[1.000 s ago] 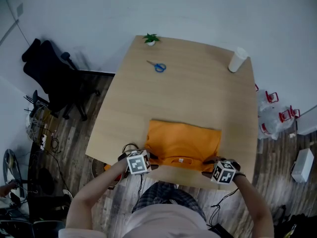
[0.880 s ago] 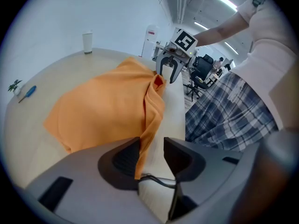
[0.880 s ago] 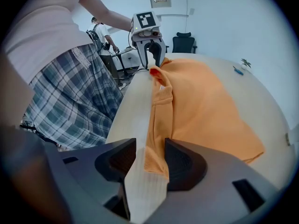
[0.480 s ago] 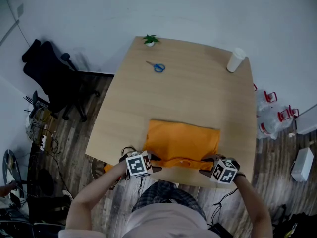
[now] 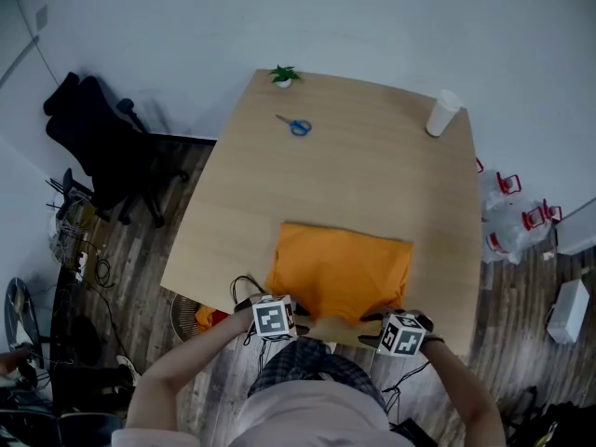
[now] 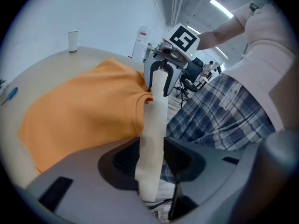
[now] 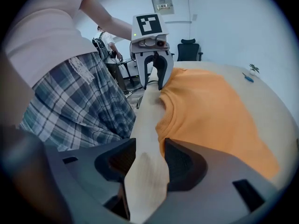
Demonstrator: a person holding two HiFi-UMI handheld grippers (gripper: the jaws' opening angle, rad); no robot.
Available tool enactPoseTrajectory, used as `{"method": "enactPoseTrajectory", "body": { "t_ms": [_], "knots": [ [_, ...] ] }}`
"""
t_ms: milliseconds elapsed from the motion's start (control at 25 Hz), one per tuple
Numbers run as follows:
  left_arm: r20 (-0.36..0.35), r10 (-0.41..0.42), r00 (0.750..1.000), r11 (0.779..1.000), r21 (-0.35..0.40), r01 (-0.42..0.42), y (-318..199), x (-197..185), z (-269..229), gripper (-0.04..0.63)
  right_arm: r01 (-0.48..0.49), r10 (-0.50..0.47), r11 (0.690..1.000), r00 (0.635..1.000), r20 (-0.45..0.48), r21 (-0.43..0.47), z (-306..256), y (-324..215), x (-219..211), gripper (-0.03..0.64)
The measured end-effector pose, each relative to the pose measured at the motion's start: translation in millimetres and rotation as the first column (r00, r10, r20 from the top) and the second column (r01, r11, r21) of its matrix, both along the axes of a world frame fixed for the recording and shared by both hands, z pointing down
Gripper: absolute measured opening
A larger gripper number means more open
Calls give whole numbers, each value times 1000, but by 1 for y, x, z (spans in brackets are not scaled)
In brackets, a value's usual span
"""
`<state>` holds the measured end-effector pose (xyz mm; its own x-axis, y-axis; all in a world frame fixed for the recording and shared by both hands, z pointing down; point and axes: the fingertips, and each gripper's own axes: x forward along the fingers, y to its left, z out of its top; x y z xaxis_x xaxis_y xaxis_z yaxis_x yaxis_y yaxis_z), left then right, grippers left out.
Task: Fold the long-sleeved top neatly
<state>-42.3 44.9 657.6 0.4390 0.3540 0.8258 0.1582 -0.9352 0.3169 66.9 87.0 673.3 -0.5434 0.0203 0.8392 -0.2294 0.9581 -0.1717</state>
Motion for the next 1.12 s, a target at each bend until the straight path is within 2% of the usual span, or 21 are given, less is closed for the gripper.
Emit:
{"method": "enactPoseTrajectory", "body": {
  "t_ms": [240,400,520,600,720,800,880,1000,1040,1120],
  "knots": [
    [-9,-24,1000,1000,-8,24,1,2,-4,163,-29,29,1000,999,17,-4,-5,-4,3,202],
    [-88,-79,993,997,4,80,-18,8,-35,167,-118,114,993,989,97,32,-35,-25,11,202],
    [-188,-194,963,980,-4,197,-54,17,-67,167,-265,246,961,951,188,78,-69,-63,25,201],
    [-262,-281,923,957,-5,290,-84,24,-88,166,-386,350,917,900,261,102,-90,-91,40,195],
    [-373,-408,833,899,-2,439,-129,31,-118,149,-572,497,811,784,372,124,-115,-128,65,155],
    [-446,-491,748,838,-6,546,-157,32,-136,124,-673,563,725,701,438,145,-132,-149,81,121],
    [-509,-568,647,758,-16,652,-184,29,-154,78,-764,611,625,608,507,162,-150,-167,97,94],
    [-586,-649,485,624,-45,780,-215,21,-178,30,-870,650,461,465,601,174,-177,-186,124,33],
    [-611,-660,436,584,-53,810,-223,18,-186,14,-890,653,415,436,620,188,-185,-190,133,16],
    [-657,-664,357,521,-64,851,-233,14,-201,5,-916,653,335,394,648,220,-198,-195,149,8]
  ]
}}
